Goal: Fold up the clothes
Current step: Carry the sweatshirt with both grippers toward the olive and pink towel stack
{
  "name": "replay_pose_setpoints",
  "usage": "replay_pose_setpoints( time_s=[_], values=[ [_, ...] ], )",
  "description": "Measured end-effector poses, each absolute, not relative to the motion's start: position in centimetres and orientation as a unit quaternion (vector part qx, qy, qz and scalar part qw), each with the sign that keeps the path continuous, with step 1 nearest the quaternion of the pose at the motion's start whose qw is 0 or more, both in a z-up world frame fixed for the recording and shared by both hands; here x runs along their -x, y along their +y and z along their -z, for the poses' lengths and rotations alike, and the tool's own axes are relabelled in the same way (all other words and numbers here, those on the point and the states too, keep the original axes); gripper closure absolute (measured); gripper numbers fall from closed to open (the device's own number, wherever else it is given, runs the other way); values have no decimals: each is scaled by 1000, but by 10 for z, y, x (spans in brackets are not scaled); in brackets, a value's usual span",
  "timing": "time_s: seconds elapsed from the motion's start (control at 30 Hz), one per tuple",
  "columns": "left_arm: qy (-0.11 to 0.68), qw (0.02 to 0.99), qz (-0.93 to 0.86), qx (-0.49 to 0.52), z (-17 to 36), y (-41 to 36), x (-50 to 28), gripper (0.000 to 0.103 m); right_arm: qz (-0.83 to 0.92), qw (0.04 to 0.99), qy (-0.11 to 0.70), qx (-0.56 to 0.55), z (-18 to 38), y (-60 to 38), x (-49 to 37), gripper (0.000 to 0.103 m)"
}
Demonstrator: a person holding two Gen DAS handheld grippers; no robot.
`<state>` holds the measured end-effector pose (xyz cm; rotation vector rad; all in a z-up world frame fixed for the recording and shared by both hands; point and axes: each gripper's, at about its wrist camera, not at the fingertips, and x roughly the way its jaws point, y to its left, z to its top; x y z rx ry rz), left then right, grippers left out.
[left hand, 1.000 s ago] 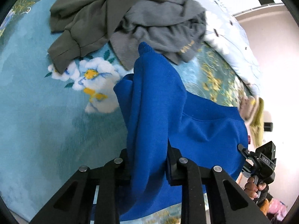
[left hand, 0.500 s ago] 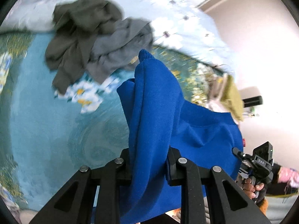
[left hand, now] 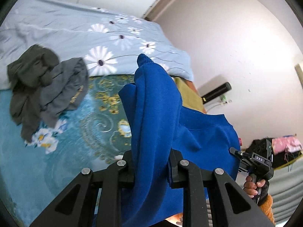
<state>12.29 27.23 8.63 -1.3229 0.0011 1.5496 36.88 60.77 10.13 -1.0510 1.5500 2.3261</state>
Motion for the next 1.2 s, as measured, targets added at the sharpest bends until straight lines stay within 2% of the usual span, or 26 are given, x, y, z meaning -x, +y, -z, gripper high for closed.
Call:
replay_pose_setpoints(
  time_s=[0.27, 0.63, 1.2],
  values=[
    [16, 556, -630, 542, -99, 320, -148, 81, -780, 98, 527, 324, -114, 646, -398, 83],
    [49, 563, -618, 546, -100, 422, -183, 81, -772, 98, 547, 309, -97, 741, -407, 83],
    [48, 481, -635, 603, -52, 667, -223, 83, -746, 44, 563, 353, -37, 1012, -332, 83]
  ],
)
